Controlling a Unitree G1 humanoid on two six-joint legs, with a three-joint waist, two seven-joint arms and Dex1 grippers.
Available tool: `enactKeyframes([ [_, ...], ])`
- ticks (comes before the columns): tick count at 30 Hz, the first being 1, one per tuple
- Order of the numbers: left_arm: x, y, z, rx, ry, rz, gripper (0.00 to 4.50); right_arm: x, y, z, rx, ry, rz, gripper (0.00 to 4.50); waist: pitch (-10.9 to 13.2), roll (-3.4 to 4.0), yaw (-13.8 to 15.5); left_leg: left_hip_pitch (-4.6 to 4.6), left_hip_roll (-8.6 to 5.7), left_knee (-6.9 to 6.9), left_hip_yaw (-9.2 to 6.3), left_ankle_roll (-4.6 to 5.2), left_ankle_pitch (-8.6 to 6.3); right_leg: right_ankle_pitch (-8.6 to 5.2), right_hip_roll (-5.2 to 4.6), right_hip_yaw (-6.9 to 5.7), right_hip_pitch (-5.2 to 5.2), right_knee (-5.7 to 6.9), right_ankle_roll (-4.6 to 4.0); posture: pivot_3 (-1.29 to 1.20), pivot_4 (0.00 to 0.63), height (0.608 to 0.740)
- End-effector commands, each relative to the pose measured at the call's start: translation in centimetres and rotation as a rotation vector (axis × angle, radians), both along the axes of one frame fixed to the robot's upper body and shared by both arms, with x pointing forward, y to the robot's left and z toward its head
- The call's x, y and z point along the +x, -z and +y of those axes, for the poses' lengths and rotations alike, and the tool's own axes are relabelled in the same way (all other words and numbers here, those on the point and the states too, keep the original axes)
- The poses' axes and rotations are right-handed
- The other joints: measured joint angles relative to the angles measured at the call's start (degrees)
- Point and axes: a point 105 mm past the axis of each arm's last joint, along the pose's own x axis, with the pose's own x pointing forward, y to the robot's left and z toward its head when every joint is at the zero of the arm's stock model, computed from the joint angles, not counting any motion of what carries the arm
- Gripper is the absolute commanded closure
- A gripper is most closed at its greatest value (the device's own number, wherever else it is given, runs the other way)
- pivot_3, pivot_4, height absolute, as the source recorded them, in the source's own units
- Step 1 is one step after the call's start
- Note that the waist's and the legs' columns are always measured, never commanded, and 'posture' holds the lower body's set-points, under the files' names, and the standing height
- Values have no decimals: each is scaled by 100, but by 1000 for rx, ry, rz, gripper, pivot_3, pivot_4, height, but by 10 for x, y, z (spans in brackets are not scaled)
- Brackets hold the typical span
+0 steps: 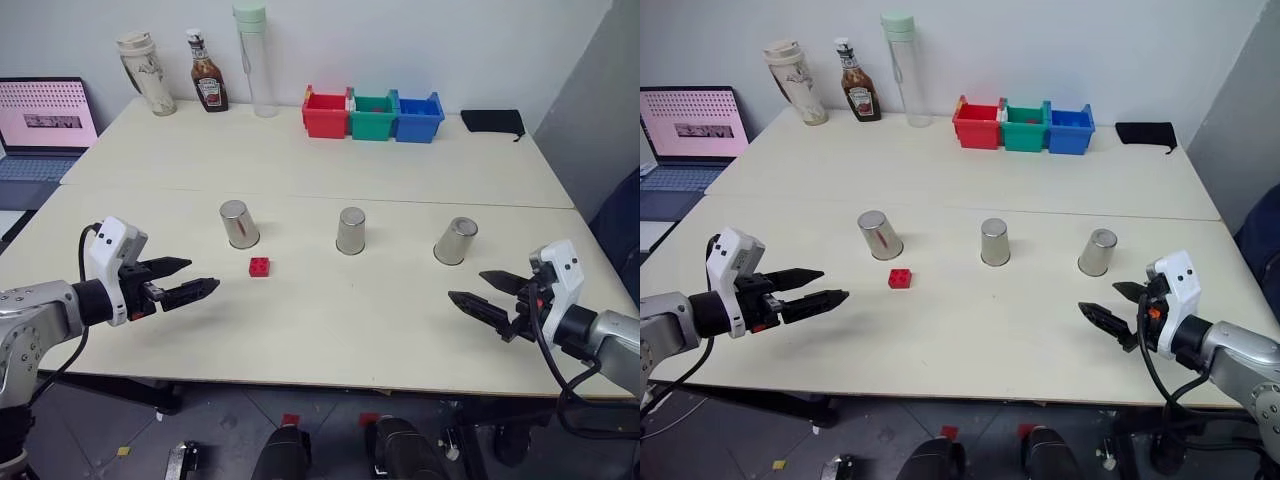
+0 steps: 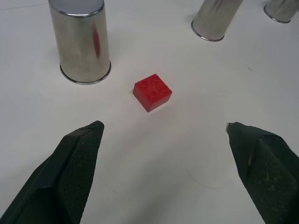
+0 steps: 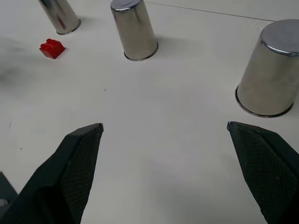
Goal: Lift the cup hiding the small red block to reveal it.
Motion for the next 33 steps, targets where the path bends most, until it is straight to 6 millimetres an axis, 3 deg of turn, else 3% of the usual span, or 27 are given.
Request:
enactKeyframes([
  [1,-3,-13,2,14,1,-48,33,0,-8,-1,-9,-14,-38,0,0,0,0,0,0,0,0,0,0,0,0,0,0,0,0,0,150,740],
  [33,0,-10,-1,-2,8,-56,33,7,-15,9,10,-12,-68,0,0,0,0,1,0,2,0,0,0,0,2,0,1,3,0,0,150,740],
])
